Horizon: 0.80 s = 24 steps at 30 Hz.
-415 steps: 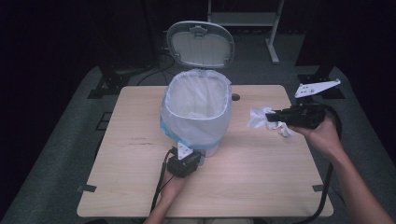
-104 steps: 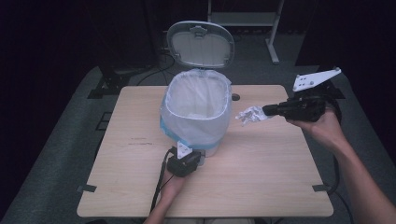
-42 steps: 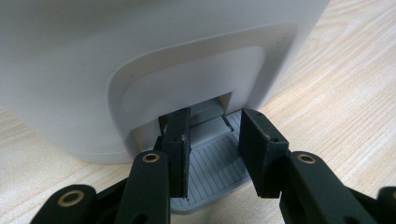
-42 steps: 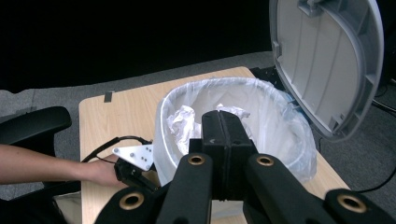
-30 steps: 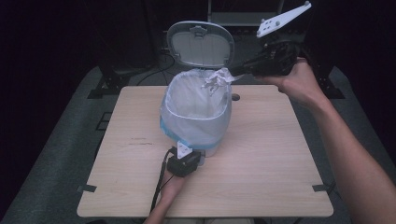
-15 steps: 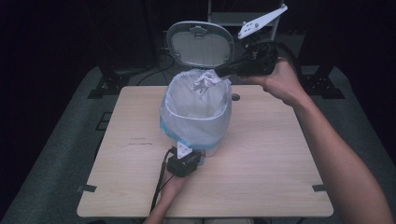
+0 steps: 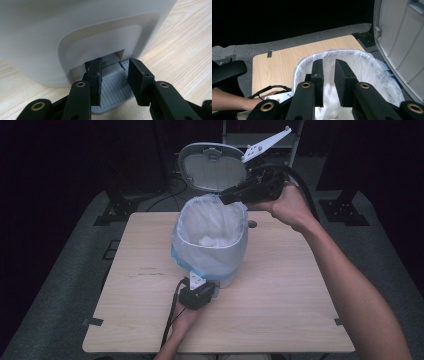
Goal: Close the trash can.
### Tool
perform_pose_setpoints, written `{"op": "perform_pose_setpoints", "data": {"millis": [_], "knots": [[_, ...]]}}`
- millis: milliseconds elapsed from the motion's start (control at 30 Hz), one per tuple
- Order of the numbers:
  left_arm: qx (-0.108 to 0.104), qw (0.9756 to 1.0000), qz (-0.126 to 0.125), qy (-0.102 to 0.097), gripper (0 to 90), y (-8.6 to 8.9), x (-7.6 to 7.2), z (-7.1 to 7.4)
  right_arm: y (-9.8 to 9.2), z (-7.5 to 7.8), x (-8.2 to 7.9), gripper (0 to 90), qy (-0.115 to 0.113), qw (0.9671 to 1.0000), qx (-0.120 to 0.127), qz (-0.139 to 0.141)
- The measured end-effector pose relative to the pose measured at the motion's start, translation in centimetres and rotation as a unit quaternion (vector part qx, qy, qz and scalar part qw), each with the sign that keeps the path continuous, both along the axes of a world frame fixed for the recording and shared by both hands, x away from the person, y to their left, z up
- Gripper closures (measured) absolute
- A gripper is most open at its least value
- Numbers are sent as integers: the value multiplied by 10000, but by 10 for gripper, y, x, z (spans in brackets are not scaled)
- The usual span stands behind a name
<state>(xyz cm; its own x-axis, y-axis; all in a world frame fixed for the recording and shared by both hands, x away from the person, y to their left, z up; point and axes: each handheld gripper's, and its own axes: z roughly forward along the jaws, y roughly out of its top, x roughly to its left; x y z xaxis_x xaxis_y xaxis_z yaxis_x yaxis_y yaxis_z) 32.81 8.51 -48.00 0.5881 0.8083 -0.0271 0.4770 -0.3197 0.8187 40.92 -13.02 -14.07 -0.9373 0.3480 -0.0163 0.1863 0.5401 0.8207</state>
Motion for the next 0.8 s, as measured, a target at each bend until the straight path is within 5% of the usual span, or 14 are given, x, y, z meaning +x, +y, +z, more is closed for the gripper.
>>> {"op": "perform_pose_setpoints", "data": {"millis": [400,800], "knots": [[1,10000,1,0,641,0,0,0,-7,-8,-1,739,63,10000,39,12],[-13,10000,-1,1,640,0,0,0,-39,-18,-10,687,76,9997,109,-181]]}}
